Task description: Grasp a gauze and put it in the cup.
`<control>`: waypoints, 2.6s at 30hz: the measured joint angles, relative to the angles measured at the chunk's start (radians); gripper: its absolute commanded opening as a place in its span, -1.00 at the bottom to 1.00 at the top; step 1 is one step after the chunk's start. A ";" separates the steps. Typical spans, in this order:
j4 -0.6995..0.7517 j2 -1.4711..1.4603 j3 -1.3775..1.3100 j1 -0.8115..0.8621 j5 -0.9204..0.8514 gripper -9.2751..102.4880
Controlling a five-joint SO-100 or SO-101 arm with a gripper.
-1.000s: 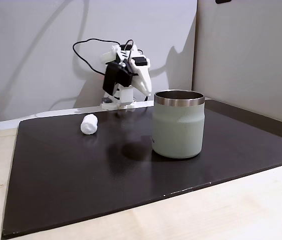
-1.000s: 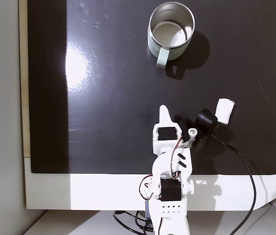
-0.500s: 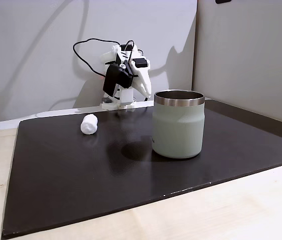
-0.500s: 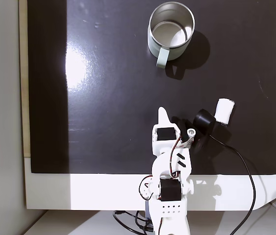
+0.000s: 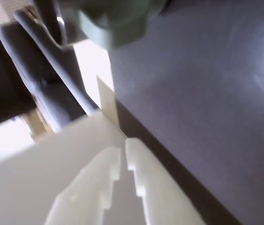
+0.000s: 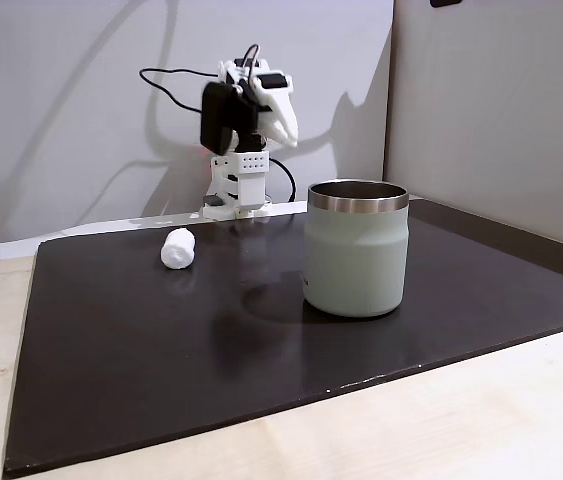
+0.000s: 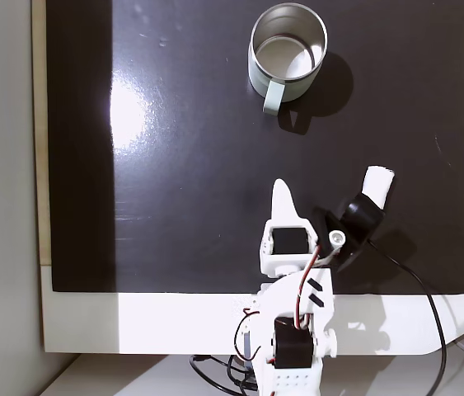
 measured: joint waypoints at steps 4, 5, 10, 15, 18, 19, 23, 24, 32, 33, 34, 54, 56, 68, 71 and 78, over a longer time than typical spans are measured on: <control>0.026 -0.074 -0.094 0.035 0.025 -0.83; 0.035 -0.094 -0.124 0.041 0.031 -0.83; 0.080 -0.206 -0.278 0.067 0.075 -0.83; 0.127 -0.301 -0.430 0.138 0.140 -0.83; 0.150 -0.319 -0.491 0.179 0.172 -0.82; 0.158 -0.321 -0.503 0.195 0.183 -0.82; 0.173 -0.333 -0.520 0.244 0.244 -0.75; 0.179 -0.345 -0.525 0.264 0.267 -0.71; 0.285 -0.560 -0.663 0.394 0.502 -0.39; 0.307 -0.594 -0.686 0.405 0.529 -0.36; 0.325 -0.626 -0.707 0.414 0.555 -0.35; 0.486 -0.920 -0.813 0.449 0.792 -0.22; 0.491 -0.963 -0.813 0.499 0.792 -0.23; 0.471 -1.316 -0.923 0.615 0.747 -0.22; 0.426 -1.393 -0.930 0.612 0.726 -0.21; 0.344 -1.543 -0.930 0.609 0.704 -0.21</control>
